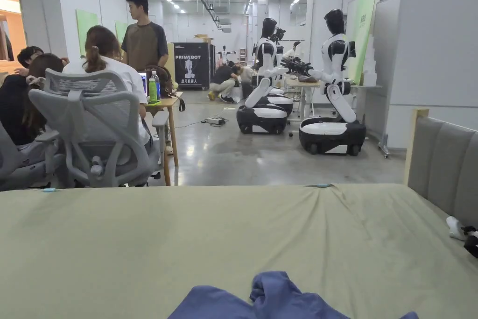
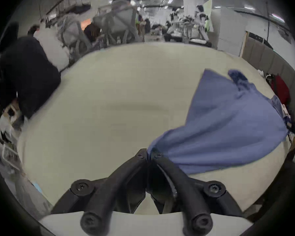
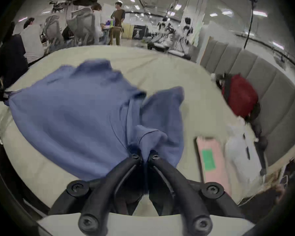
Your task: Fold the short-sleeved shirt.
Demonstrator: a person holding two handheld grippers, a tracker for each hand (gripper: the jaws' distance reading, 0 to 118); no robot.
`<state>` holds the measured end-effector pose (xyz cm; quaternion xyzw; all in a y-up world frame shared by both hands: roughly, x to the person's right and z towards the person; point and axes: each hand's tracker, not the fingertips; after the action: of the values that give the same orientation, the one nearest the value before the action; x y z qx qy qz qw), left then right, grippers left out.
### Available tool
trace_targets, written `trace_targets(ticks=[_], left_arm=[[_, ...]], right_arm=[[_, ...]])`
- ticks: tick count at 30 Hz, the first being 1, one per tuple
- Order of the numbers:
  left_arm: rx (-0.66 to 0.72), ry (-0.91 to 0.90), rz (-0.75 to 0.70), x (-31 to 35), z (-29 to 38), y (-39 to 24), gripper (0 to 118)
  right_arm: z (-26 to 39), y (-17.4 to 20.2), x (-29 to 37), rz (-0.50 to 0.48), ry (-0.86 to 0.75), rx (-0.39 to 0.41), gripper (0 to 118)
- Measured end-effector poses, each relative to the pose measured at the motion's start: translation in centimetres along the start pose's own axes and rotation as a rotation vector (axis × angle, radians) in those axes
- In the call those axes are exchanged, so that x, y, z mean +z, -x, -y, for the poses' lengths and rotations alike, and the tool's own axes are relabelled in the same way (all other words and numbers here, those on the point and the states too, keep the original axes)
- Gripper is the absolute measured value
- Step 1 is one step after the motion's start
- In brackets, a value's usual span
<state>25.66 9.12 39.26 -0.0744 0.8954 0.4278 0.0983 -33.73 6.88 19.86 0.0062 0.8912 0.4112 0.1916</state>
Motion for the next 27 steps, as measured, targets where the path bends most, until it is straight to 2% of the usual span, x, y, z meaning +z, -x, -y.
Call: trace_targets(ticks=[1, 2, 3, 4, 5, 6, 7, 9, 11, 12, 13, 14, 15, 16, 19, 22, 25, 27], left_arm=[[0.025, -0.002, 0.017, -1.2, 0.7, 1.0, 2], [0.054, -0.011, 0.026, -1.3, 1.2, 1.1, 5], [0.055, -0.025, 0.023, -0.9, 1.3, 1.0, 18], [0.044, -0.055, 0.01, -0.2, 1.1, 0.5, 53], [0.013, -0.118, -0.006, 0.7, 0.6, -0.1, 83], [-0.017, -0.174, -0.005, 1.8, -0.2, -1.0, 102], [-0.039, -0.23, 0.002, 2.8, -1.0, -2.0, 109], [-0.083, -0.356, 0.021, 5.3, -2.9, -4.9, 108], [-0.08, -0.436, 0.053, 6.5, -4.5, -7.4, 103], [-0.075, -0.479, 0.085, 7.0, -5.0, -8.6, 96], [-0.062, -0.507, 0.103, 7.9, -5.1, -10.0, 77], [-0.048, -0.52, 0.118, 8.0, -5.3, -11.1, 53], [-0.051, -0.517, 0.107, 7.8, -5.3, -12.0, 23], [-0.051, -0.524, 0.095, 7.8, -5.2, -12.7, 0], [-0.055, -0.542, 0.089, 7.5, -4.6, -13.4, 0], [-0.09, -0.461, 0.119, 7.4, -5.2, -12.2, 0], [-0.077, -0.256, 0.093, 5.4, -6.7, -9.1, 0], [-0.032, -0.064, 0.101, 3.1, -7.5, -6.1, 0]], right_arm=[[0.5, -0.2, -0.1, -0.01, 0.001, -0.016, 7], [0.7, -0.5, 0.0, -0.017, -0.006, -0.035, 16], [0.6, -0.8, 0.5, -0.023, -0.015, -0.048, 36], [0.0, -0.7, 1.1, -0.015, -0.019, -0.05, 71], [-0.8, -0.5, 1.9, -0.015, -0.034, -0.043, 85], [-2.0, 0.0, 3.0, -0.033, -0.093, -0.016, 91], [-3.0, 1.3, 4.4, -0.037, -0.147, 0.002, 92], [-5.7, 3.2, 6.6, -0.054, -0.271, 0.009, 92], [-7.6, 5.8, 8.9, -0.085, -0.379, -0.034, 92], [-8.5, 6.9, 9.8, -0.106, -0.43, -0.071, 92], [-8.9, 7.6, 10.3, -0.134, -0.466, -0.099, 88], [-9.3, 8.4, 10.9, -0.151, -0.505, -0.122, 77], [-9.1, 9.7, 11.6, -0.16, -0.538, -0.132, 52], [-9.0, 10.4, 11.9, -0.151, -0.57, -0.133, 5], [-8.8, 12.1, 11.8, -0.083, -0.602, -0.121, 0], [-8.9, 12.8, 11.3, -0.141, -0.553, -0.095, 0], [-9.1, 14.3, 11.0, -0.112, -0.527, -0.054, 0], [-9.2, 15.2, 10.6, -0.141, -0.496, -0.047, 0]])
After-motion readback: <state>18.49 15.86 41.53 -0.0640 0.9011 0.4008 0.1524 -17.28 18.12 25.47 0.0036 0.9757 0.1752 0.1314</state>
